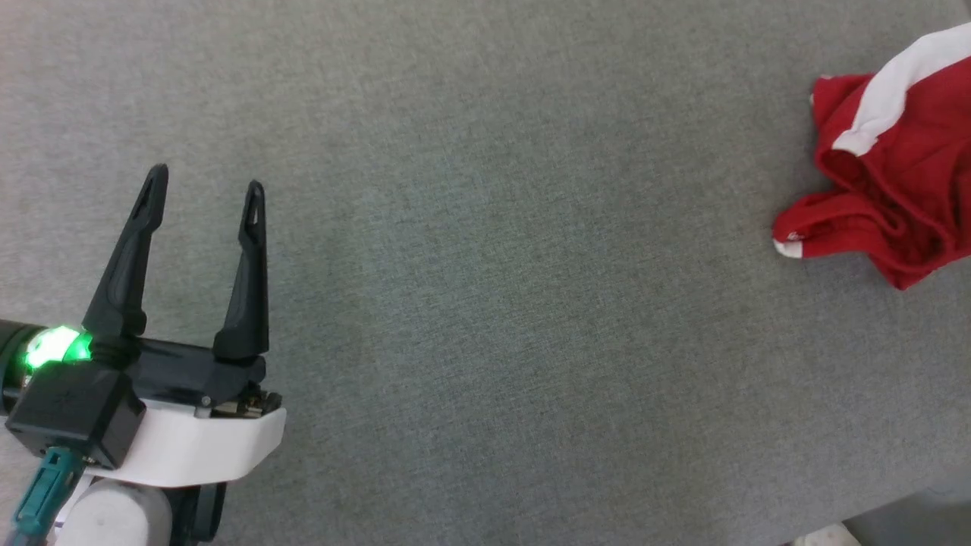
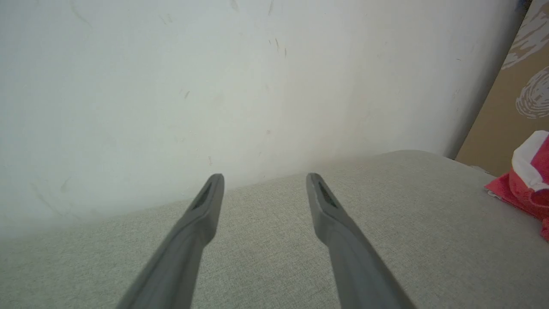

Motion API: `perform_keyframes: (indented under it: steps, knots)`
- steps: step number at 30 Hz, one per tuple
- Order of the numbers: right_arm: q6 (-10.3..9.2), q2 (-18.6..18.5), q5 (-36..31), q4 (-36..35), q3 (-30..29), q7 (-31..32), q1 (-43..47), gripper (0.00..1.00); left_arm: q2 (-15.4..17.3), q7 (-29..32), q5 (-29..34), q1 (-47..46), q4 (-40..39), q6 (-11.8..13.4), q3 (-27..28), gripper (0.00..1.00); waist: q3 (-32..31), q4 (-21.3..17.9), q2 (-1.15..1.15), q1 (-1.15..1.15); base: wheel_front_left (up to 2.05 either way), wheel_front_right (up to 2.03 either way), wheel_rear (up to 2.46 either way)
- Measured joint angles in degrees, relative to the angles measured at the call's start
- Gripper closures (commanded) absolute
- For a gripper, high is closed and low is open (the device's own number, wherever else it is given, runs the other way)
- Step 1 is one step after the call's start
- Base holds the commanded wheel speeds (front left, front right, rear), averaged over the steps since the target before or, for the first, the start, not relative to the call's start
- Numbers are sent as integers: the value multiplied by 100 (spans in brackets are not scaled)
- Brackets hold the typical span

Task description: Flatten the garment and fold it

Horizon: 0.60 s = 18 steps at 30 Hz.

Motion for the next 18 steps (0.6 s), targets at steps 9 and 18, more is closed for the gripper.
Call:
perform_keyframes:
  steps: [9, 18]
  knots:
    - [1, 140, -281, 614, -276, -310, -34, 55, 94, 88, 13, -86, -111, -9, -24, 0, 291, -42, 0, 0, 0, 0, 0]
    - [3, 216, -478, 957, -390, -582, -131, 0, 26, -81, -51, -132, -187, 0, -18, 0, 256, 3, 0, -1, 0, 0, 0]
